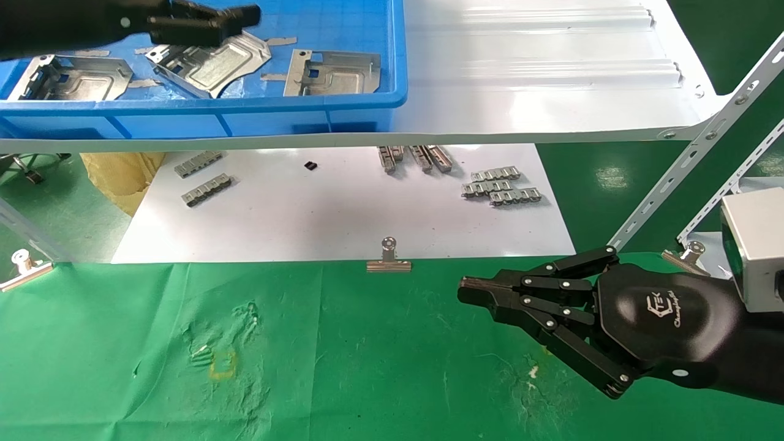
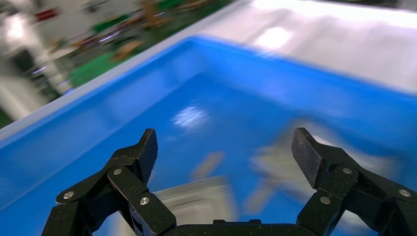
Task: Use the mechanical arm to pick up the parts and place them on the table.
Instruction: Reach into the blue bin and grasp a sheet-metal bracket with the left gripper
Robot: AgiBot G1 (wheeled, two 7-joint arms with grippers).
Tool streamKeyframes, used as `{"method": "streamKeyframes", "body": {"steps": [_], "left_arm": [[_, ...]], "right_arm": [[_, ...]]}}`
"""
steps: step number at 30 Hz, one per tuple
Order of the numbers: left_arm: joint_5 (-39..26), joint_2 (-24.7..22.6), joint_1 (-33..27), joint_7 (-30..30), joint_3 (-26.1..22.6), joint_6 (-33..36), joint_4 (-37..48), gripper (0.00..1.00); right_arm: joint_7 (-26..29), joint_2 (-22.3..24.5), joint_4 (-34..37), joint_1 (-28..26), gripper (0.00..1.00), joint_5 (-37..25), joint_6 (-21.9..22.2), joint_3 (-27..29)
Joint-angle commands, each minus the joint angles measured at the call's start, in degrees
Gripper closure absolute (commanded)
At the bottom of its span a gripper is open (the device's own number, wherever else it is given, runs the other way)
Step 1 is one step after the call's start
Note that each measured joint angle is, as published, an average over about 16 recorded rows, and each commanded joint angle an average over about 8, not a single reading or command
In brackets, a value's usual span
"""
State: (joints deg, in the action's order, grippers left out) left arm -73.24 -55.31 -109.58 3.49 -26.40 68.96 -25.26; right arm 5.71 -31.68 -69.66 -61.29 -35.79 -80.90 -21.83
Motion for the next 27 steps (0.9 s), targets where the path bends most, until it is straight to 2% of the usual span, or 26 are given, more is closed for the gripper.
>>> {"method": "streamKeyframes", "body": {"steps": [1,4,6,10,13,15,19,22,23,27], "left_arm": [[-1.97,-1.87,-2.49,-1.45,-0.48,-3.93,5.68,0.52],[-4.12,-3.46,-4.44,-2.13,-1.58,-6.73,10.17,0.90],[-5.44,-4.23,-5.58,-2.40,-2.38,-7.64,12.48,1.00],[-7.40,-5.19,-7.43,-2.88,-3.63,-8.33,15.87,1.00],[-8.34,-5.60,-8.53,-3.05,-4.25,-8.61,17.88,1.00],[-8.81,-5.78,-9.12,-3.08,-4.55,-8.84,19.07,1.00],[-9.44,-5.98,-10.03,-3.07,-4.96,-9.01,20.90,1.00],[-9.69,-6.00,-10.49,-3.16,-5.13,-8.81,21.86,1.00],[-9.71,-5.98,-10.61,-3.17,-5.14,-8.65,22.14,1.00],[-9.63,-5.71,-10.90,-2.95,-5.10,-7.59,23.22,1.00]], "right_arm": [[0.00,0.00,0.00,0.00,1.00,0.00,0.00,0.00],[0.00,0.00,0.00,0.00,1.00,0.00,0.00,0.00],[0.00,0.00,0.00,0.00,1.00,0.00,0.00,0.00],[0.00,0.00,0.00,0.00,0.99,0.00,0.00,0.00],[0.00,0.00,0.00,0.00,0.90,0.00,0.00,0.00],[0.00,0.00,0.00,0.00,0.75,0.00,0.00,0.00],[0.00,0.00,0.00,0.00,0.28,0.00,0.00,0.00],[0.00,0.00,0.00,0.00,0.03,0.00,0.00,0.00],[0.00,0.00,0.00,0.00,0.00,0.00,0.00,0.00],[0.00,0.00,0.00,0.00,0.00,0.00,0.00,0.00]]}}
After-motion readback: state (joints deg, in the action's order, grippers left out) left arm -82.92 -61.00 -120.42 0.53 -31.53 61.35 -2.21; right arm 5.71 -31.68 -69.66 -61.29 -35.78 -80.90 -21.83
